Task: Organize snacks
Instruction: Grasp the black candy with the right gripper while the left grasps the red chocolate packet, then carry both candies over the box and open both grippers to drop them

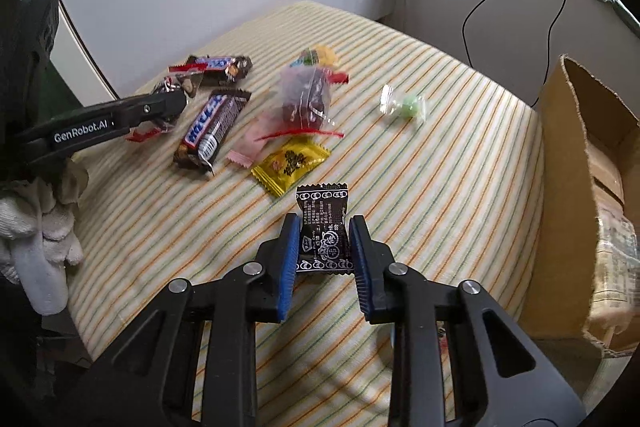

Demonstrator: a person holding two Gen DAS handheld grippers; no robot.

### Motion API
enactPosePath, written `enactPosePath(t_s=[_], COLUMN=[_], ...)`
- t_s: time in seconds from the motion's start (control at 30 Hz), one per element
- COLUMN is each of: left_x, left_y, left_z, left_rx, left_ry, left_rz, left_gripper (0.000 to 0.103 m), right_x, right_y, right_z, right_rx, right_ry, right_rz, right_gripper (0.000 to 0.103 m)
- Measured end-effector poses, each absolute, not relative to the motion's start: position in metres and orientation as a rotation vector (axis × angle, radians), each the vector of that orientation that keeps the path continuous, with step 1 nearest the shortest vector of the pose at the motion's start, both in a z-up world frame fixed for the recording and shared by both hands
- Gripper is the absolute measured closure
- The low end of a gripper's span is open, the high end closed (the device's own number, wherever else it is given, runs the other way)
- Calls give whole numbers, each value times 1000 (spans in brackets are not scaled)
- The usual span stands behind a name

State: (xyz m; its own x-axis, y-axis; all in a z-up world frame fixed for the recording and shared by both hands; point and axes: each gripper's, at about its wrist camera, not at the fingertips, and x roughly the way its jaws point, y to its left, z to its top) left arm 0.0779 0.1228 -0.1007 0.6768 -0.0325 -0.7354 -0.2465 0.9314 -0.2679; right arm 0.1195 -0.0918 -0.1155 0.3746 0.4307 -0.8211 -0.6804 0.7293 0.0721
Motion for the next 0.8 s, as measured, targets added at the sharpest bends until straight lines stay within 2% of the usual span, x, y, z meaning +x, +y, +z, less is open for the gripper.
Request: enactPosePath(t_s=[0.33,0.8], left_x=[88,142], left_y=[98,25], left_z=[-71,-46], left_rx=[-324,-247], left_ry=[771,741], left_rz=[63,-85], left_gripper=[69,69], right_x=[129,179], right_y=[-118,-196], right_z=[-79,-45], right_rx=[-234,-128], right_ry=[882,821], right_rz=[733,621], right_gripper=[77,77])
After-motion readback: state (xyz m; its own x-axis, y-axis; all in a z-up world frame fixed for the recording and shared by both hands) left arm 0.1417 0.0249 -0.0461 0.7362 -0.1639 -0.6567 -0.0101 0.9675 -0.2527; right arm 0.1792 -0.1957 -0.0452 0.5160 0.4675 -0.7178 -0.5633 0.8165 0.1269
